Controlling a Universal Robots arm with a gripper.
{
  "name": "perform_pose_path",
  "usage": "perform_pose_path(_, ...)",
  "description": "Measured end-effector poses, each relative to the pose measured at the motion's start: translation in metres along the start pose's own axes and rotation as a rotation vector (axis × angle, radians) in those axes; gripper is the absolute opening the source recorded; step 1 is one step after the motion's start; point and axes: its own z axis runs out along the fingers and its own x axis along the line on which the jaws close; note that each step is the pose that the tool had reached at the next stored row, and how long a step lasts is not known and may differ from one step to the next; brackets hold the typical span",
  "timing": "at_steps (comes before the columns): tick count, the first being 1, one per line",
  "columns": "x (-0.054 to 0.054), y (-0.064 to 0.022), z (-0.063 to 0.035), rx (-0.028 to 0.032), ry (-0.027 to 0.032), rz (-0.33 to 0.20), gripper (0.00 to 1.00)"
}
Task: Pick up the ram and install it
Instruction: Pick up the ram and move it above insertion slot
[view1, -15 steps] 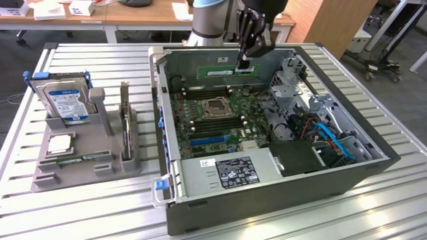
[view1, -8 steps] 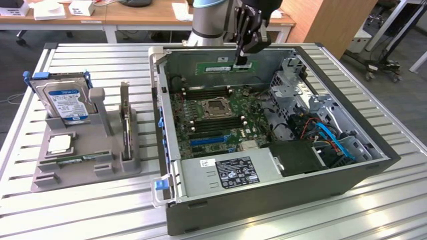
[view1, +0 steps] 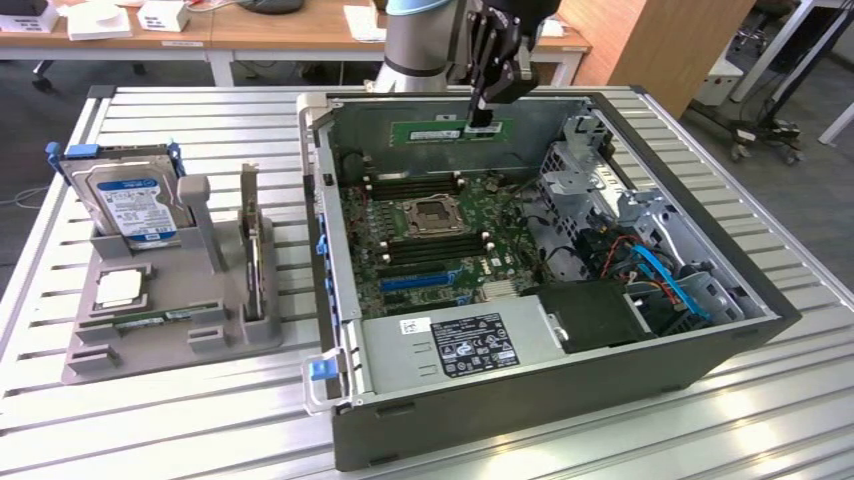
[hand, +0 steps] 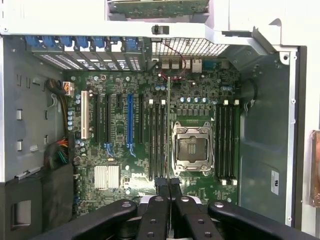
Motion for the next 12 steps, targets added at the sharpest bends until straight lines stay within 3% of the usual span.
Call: perform_pose_path(12, 0.000, -0.0007, 0.0180, 0.0021, -0.0001, 0.000, 0.11)
